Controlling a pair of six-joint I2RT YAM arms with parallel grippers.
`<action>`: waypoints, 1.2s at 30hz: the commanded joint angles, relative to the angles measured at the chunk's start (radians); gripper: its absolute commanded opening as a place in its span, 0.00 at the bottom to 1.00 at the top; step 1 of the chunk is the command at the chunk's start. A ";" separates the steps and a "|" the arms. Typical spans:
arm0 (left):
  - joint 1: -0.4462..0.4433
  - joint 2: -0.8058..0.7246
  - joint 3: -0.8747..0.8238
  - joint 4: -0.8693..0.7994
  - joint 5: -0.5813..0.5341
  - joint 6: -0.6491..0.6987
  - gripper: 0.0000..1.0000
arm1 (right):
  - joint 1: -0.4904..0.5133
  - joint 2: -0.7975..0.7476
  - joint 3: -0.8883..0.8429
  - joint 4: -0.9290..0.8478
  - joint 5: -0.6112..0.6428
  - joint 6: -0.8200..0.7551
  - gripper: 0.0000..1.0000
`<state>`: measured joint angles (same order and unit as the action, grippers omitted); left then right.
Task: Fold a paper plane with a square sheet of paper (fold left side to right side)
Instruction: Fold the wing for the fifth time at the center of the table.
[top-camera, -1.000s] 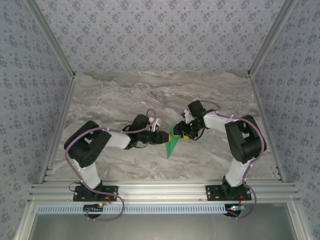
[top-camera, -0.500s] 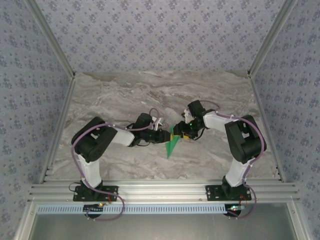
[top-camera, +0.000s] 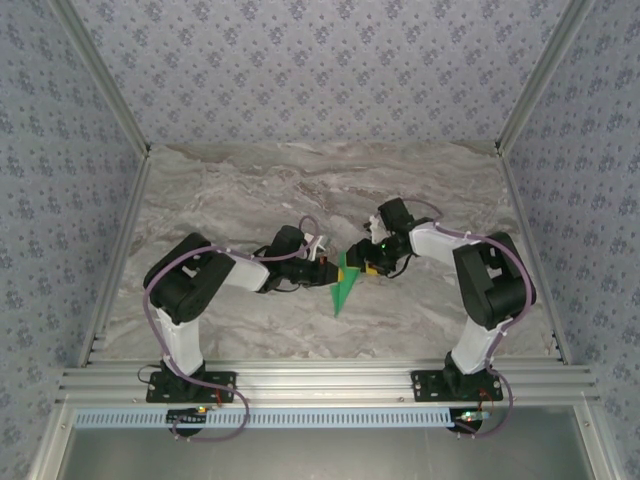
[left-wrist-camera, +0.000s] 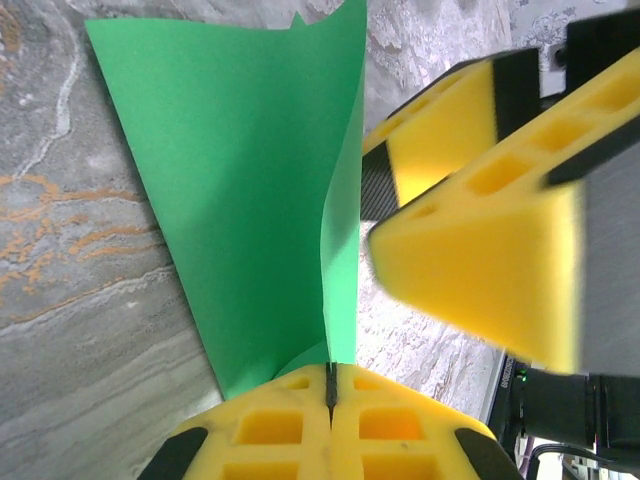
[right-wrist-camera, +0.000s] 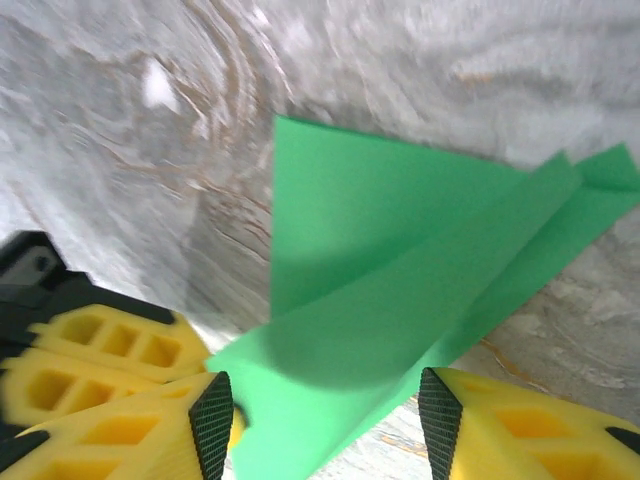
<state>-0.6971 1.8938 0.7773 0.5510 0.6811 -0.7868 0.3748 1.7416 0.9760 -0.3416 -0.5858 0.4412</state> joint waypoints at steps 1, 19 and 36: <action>0.009 0.010 0.017 0.014 0.013 0.021 0.00 | -0.022 -0.046 -0.006 0.039 -0.051 0.024 0.56; 0.012 0.005 0.013 0.013 -0.002 0.019 0.00 | -0.021 0.040 0.044 0.002 -0.019 0.024 0.63; 0.018 -0.013 0.009 -0.028 -0.029 0.044 0.00 | 0.006 0.117 0.105 -0.090 0.060 -0.005 0.64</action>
<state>-0.6868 1.8942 0.7773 0.5453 0.6712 -0.7757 0.3740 1.8336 1.0576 -0.3637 -0.5644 0.4522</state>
